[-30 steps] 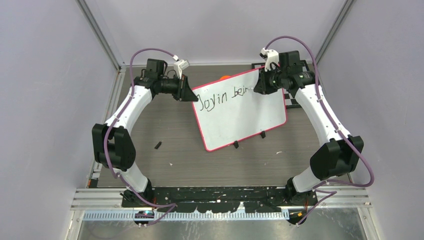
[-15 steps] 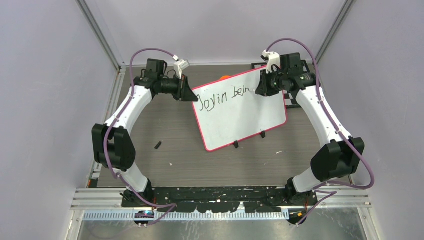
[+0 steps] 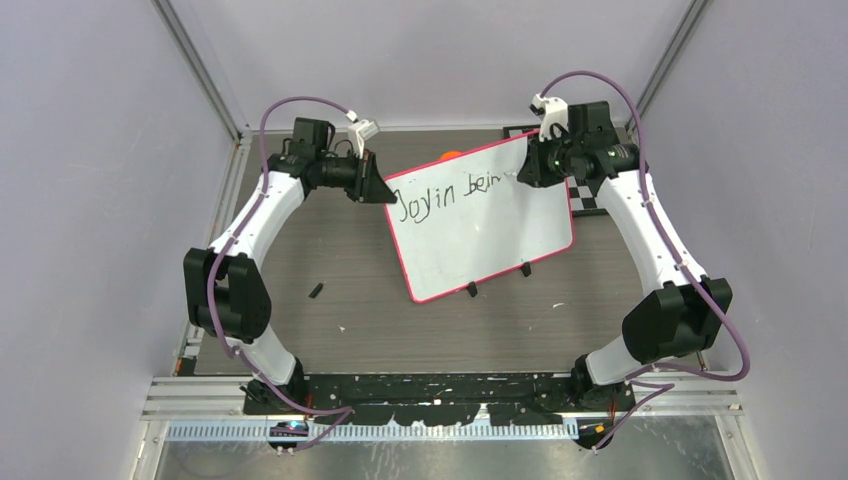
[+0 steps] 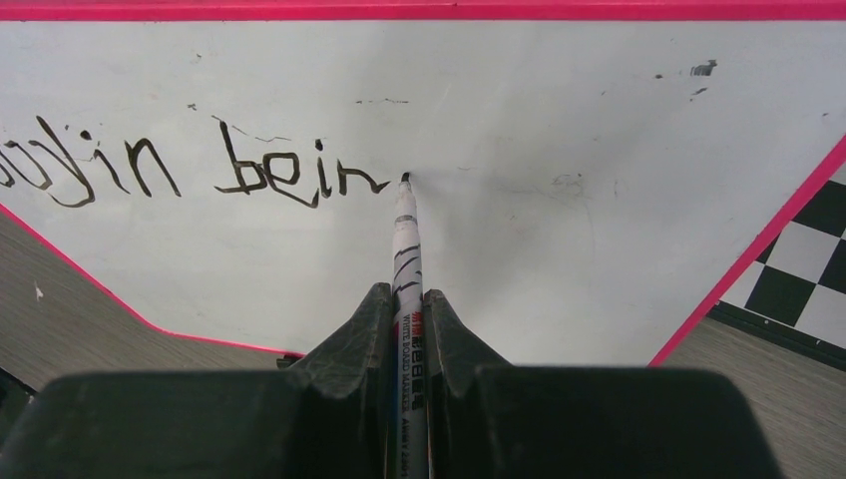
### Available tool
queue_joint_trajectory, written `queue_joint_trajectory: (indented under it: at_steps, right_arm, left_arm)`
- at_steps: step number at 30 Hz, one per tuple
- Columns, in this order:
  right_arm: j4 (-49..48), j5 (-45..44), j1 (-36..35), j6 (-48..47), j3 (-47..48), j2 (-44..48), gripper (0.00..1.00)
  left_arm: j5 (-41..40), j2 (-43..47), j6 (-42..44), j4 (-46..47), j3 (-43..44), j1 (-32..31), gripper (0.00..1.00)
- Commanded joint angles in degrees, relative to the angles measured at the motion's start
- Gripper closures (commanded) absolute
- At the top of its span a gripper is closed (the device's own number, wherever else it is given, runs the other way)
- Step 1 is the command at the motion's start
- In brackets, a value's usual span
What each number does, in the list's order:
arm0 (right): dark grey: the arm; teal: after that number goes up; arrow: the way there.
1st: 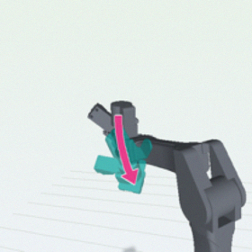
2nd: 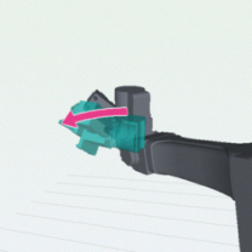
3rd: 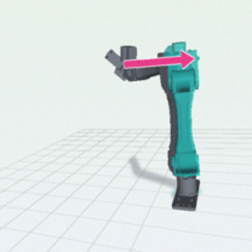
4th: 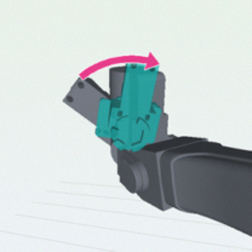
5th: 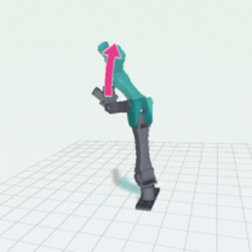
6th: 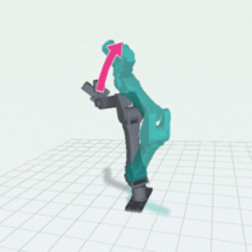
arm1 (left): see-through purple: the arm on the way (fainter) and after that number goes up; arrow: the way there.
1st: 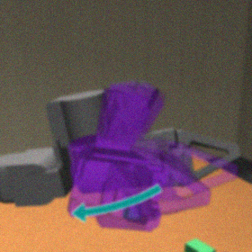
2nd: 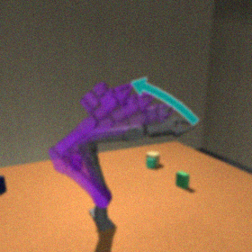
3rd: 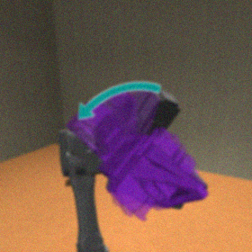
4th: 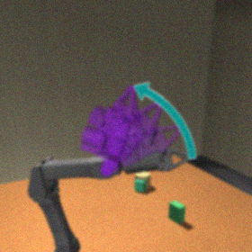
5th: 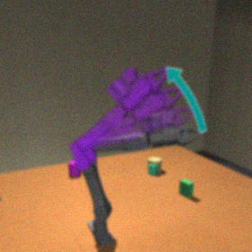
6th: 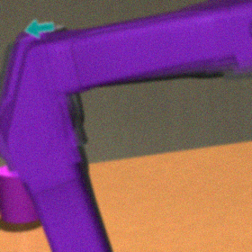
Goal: Write a sentence on the whiteboard
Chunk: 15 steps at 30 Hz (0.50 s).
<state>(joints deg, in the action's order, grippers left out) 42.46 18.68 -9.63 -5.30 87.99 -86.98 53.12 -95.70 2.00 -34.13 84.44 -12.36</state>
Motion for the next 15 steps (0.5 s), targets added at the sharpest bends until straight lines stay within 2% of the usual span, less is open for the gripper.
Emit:
queue_joint_trajectory:
  at_steps: [1, 15]
  right_arm:
    - [-1.9, -1.1, 0.1, 0.3, 2.9, -0.2, 1.0]
    - [-1.9, 1.2, -0.7, 0.2, 3.0, -1.5, 1.0]
  left_arm:
    - [-3.7, 1.1, 3.5, 0.6, -1.3, -1.3, 1.0]
    - [-3.8, 0.9, 3.6, 0.7, -1.2, -1.3, 1.0]
